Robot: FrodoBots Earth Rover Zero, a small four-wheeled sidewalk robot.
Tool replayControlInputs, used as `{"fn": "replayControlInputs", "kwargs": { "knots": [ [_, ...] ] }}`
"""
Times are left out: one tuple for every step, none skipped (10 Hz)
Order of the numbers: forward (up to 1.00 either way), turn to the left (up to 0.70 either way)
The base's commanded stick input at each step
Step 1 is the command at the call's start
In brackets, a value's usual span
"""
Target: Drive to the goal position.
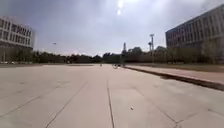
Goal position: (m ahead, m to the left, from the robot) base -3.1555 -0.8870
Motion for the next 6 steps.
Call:
{"fn": "replayControlInputs", "kwargs": {
  "knots": [
    [-1.00, -0.01],
    [-1.00, -0.01],
    [-1.00, -0.01],
    [-1.00, -0.01],
    [-1.00, -0.01],
    [-1.00, -0.01]
  ]
}}
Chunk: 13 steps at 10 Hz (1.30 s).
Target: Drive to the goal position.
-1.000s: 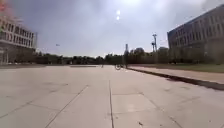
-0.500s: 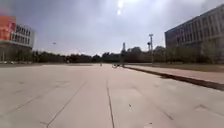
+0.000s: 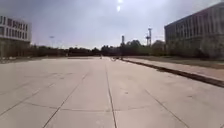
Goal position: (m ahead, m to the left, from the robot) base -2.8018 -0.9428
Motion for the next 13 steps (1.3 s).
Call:
{"fn": "replayControlInputs", "kwargs": {
  "knots": [
    [-1.00, -0.01],
    [-1.00, -0.01],
    [-1.00, -0.01],
    [-1.00, -0.01],
    [-1.00, -0.01],
    [-1.00, -0.01],
    [-1.00, -0.01],
    [-1.00, -0.01],
    [-1.00, -0.01],
    [-1.00, -0.01],
    [-1.00, -0.01],
    [-1.00, -0.01],
    [-1.00, -0.01]
  ]
}}
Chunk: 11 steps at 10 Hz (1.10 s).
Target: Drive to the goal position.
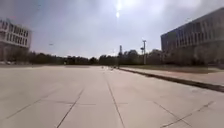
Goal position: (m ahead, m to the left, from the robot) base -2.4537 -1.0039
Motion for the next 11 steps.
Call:
{"fn": "replayControlInputs", "kwargs": {
  "knots": [
    [-1.00, -0.01],
    [-1.00, -0.01],
    [-1.00, -0.01],
    [-1.00, -0.01],
    [-1.00, -0.01],
    [-1.00, -0.01],
    [-1.00, -0.01],
    [-1.00, -0.01],
    [-1.00, -0.01],
    [-1.00, -0.01],
    [-1.00, -0.01]
  ]
}}
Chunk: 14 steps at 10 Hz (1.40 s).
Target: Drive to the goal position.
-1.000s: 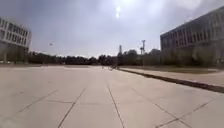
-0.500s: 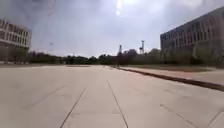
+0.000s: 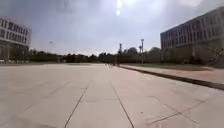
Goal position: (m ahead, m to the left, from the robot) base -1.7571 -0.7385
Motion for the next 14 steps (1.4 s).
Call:
{"fn": "replayControlInputs", "kwargs": {
  "knots": [
    [-1.00, -0.01],
    [-1.00, -0.01],
    [-1.00, -0.01],
    [-1.00, -0.01],
    [-1.00, -0.01],
    [-1.00, -0.01],
    [-1.00, -0.01],
    [-1.00, -0.01],
    [-1.00, -0.01],
    [-1.00, -0.01],
    [-1.00, -0.01],
    [-1.00, -0.01],
    [-1.00, -0.01],
    [-1.00, -0.01]
  ]
}}
